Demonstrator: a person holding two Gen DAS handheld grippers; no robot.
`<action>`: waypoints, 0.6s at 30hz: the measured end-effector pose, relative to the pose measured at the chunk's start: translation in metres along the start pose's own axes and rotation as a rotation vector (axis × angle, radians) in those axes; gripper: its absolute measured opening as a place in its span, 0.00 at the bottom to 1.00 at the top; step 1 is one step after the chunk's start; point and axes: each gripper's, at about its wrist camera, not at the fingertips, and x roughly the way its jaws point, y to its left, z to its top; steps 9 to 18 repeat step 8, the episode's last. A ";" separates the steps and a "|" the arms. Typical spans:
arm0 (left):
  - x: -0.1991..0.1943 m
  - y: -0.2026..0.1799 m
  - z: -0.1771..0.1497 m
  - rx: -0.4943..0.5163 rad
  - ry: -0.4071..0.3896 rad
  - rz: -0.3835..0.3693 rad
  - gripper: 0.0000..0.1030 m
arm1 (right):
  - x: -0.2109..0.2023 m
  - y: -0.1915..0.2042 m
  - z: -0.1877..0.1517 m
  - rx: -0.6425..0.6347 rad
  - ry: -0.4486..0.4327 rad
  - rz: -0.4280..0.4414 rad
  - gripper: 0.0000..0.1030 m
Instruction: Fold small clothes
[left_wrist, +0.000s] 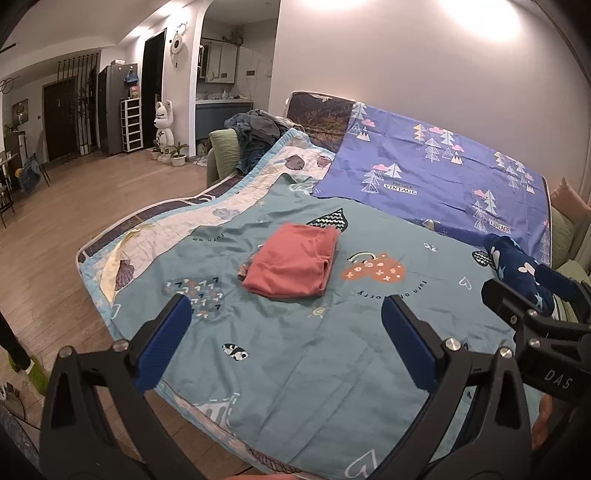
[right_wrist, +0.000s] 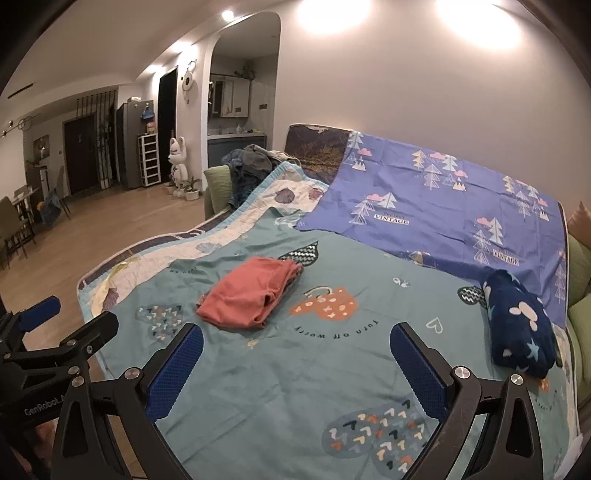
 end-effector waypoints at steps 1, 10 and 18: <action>0.000 -0.001 -0.001 -0.003 0.002 -0.006 0.99 | 0.000 -0.002 -0.001 0.003 0.000 -0.003 1.00; -0.003 -0.004 0.002 -0.001 -0.010 -0.017 0.99 | -0.002 -0.011 -0.003 0.019 0.003 -0.013 1.00; -0.003 -0.004 0.002 -0.001 -0.010 -0.017 0.99 | -0.002 -0.011 -0.003 0.019 0.003 -0.013 1.00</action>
